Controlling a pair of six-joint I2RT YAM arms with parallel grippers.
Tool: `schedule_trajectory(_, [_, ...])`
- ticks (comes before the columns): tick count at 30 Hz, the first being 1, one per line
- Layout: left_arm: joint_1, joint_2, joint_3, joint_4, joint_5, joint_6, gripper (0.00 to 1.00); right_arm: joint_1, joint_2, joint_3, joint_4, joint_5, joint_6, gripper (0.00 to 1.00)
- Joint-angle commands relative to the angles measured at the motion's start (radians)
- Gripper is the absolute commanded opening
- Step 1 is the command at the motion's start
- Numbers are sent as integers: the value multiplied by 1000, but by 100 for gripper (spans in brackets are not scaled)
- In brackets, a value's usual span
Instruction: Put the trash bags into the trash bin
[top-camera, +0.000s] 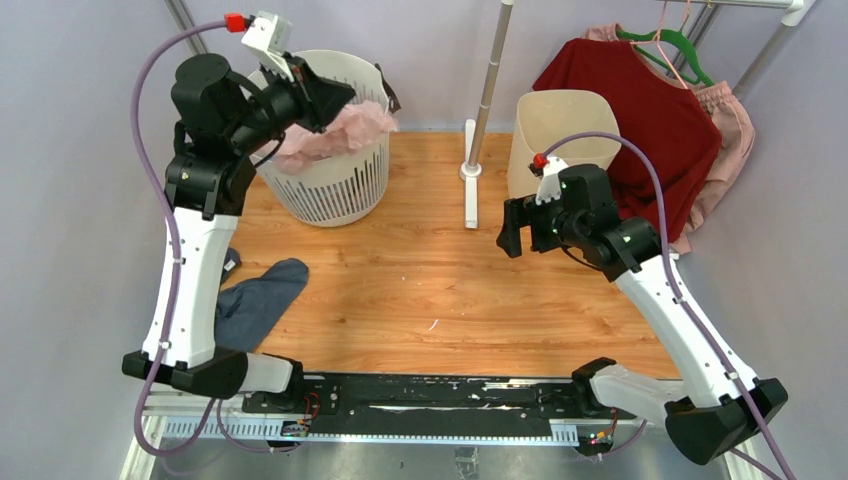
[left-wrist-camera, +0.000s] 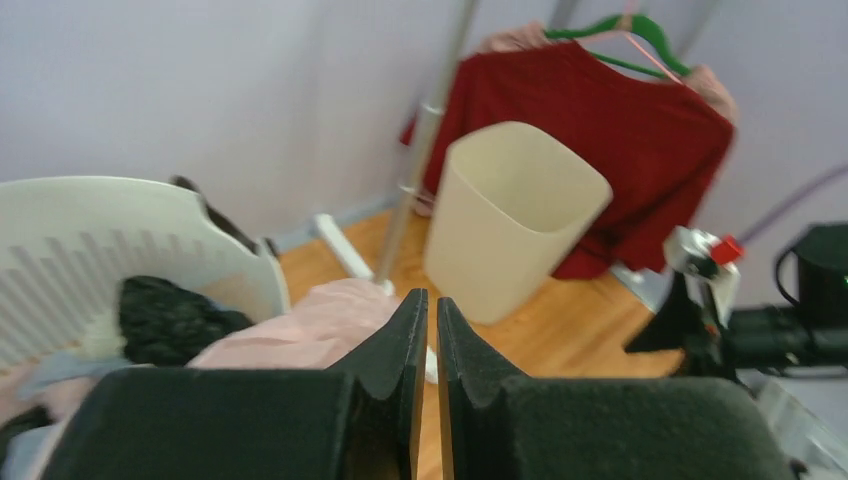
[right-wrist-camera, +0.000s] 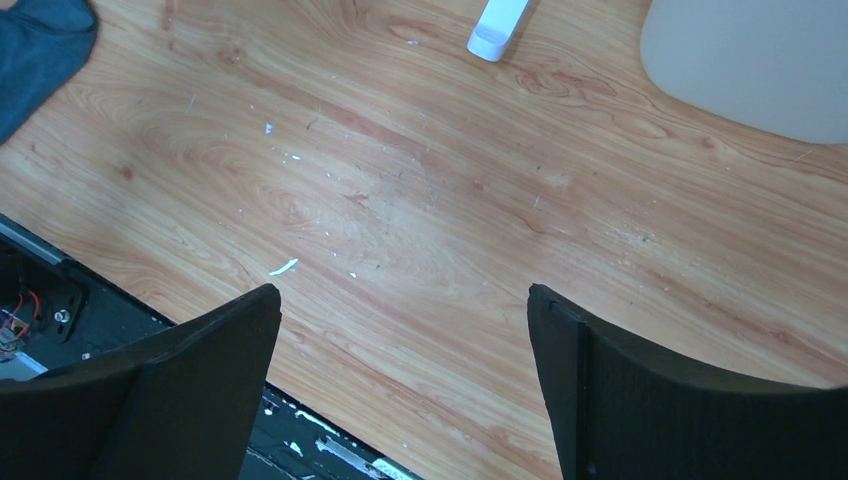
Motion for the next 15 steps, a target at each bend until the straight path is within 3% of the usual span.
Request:
schedule_trajectory(1, [-35,-74,-146,101,248,-109,13,14,-62,40,-27,21,29,97])
schedule_trajectory(6, [-63,-160,-312,86,178,-51,16,14,-74,43,-35,19,43,97])
schedule_trajectory(9, [-63,-186,-337,-21,24,32,23,14,-70,32,-35,6,50,97])
schedule_trajectory(13, [-63,-256,-382,-24,-403,83,47,14,-78,-3,-15,-23,73,97])
schedule_trajectory(14, [-63,-288,-407,13,-505,86,73,14,-81,-9,-12,-27,80,97])
schedule_trajectory(15, [-63,-301,-427,52,-555,88,81,14,-82,-14,-10,-29,84,97])
